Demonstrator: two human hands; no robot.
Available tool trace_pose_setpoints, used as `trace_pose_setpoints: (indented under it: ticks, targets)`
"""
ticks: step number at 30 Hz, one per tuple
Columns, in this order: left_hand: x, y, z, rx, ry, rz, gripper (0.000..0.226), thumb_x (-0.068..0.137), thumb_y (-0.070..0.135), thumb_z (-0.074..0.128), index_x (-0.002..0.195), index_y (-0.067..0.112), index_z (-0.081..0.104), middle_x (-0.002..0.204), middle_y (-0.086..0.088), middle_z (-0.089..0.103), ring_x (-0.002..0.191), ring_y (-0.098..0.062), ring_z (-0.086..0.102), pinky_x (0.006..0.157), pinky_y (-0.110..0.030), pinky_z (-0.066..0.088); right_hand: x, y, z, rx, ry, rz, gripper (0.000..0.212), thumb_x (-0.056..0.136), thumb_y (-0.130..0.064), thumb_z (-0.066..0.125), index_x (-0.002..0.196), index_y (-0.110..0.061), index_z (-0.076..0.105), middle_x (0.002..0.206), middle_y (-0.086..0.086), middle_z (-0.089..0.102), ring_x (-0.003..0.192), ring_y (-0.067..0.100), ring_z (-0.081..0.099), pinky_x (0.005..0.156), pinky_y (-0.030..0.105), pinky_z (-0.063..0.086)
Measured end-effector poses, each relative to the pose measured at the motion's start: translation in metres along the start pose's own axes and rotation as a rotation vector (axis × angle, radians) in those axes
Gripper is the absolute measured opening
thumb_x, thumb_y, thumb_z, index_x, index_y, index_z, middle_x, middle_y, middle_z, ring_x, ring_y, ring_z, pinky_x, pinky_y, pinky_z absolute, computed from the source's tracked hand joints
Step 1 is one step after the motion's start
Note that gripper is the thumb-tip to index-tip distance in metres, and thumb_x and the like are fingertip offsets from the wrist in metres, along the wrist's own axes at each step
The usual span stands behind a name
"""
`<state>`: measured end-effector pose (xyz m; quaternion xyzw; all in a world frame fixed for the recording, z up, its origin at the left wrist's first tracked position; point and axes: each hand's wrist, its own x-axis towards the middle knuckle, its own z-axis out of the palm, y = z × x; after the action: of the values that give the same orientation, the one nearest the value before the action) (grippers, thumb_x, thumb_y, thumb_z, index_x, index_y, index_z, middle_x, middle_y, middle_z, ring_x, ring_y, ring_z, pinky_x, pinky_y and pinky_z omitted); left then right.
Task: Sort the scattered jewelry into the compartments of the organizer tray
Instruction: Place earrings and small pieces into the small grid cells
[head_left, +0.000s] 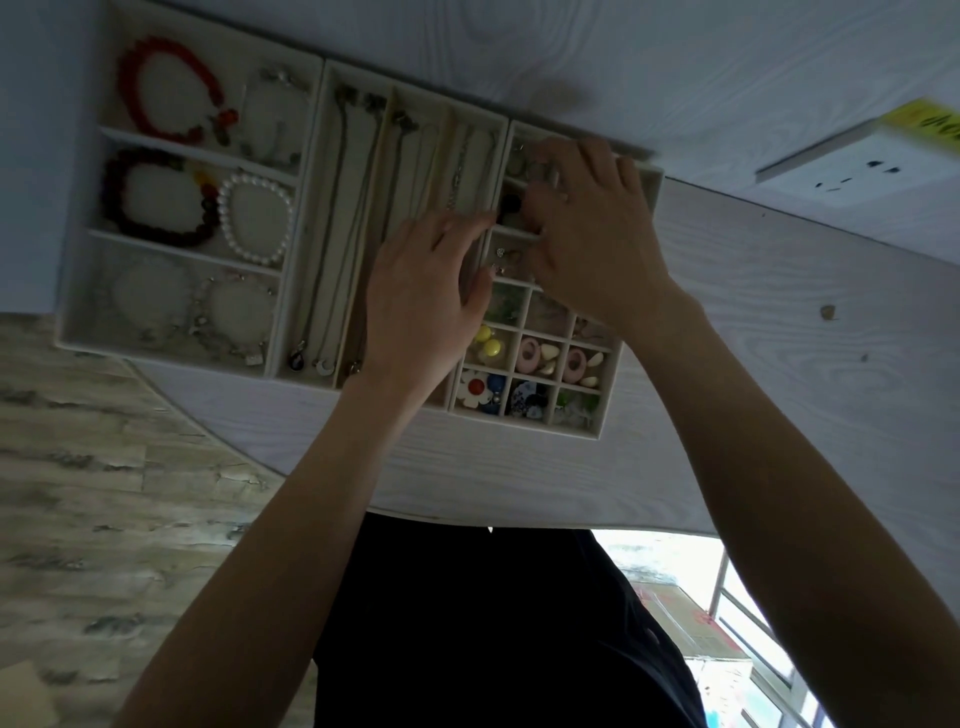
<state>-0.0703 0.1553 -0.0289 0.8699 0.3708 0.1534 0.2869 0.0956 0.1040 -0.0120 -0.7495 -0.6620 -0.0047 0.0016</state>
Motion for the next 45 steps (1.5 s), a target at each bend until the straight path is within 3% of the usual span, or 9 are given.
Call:
trace_pose_setpoints:
  ticks: [6,13,22,28,45]
  targets:
    - [0.0,0.0,0.0,-0.022,0.004,-0.006,0.035,0.091,0.024,0.058,0.125,0.016,0.058,0.112,-0.004,0.063,0.105,-0.021,0.059,0.095,-0.039,0.046,-0.005,0.01,0.003,0.335,0.132,0.184,0.014,0.067,-0.011,0.051,0.079,-0.01,0.057,0.105,0.01,0.06,0.101,0.029,0.053,0.083,0.024,0.029]
    - [0.0,0.0,0.0,-0.025,0.005,-0.007,0.035,0.09,0.023,0.059,0.124,0.015,0.058,0.111,-0.005,0.063,0.104,-0.021,0.059,0.095,-0.04,0.046,-0.009,0.01,-0.001,0.215,-0.017,0.071,0.026,0.079,-0.02,0.049,0.09,-0.015,0.072,0.124,0.012,0.055,0.115,0.034,0.046,0.092,0.04,0.039]
    - [0.0,-0.001,0.0,-0.021,-0.008,-0.007,0.036,0.09,0.026,0.057,0.124,0.016,0.058,0.111,-0.005,0.063,0.104,-0.022,0.059,0.093,-0.039,0.047,-0.002,0.018,-0.007,0.078,-0.144,-0.061,0.032,0.077,-0.031,0.046,0.099,-0.018,0.066,0.131,0.014,0.049,0.122,0.036,0.04,0.093,0.045,0.036]
    - [0.001,0.0,-0.002,-0.017,-0.018,-0.01,0.036,0.091,0.025,0.058,0.126,0.017,0.057,0.113,-0.005,0.063,0.106,-0.022,0.058,0.094,-0.04,0.046,-0.003,0.017,-0.003,0.125,-0.092,-0.007,0.024,0.076,-0.028,0.047,0.089,-0.013,0.059,0.129,0.013,0.05,0.121,0.034,0.041,0.091,0.04,0.034]
    - [0.001,0.0,-0.001,-0.012,-0.013,-0.008,0.036,0.09,0.024,0.06,0.125,0.016,0.057,0.112,-0.005,0.063,0.104,-0.022,0.058,0.095,-0.037,0.045,-0.008,0.015,-0.004,0.22,-0.04,0.022,0.021,0.078,-0.022,0.051,0.092,-0.014,0.065,0.129,0.011,0.052,0.122,0.031,0.041,0.094,0.04,0.038]
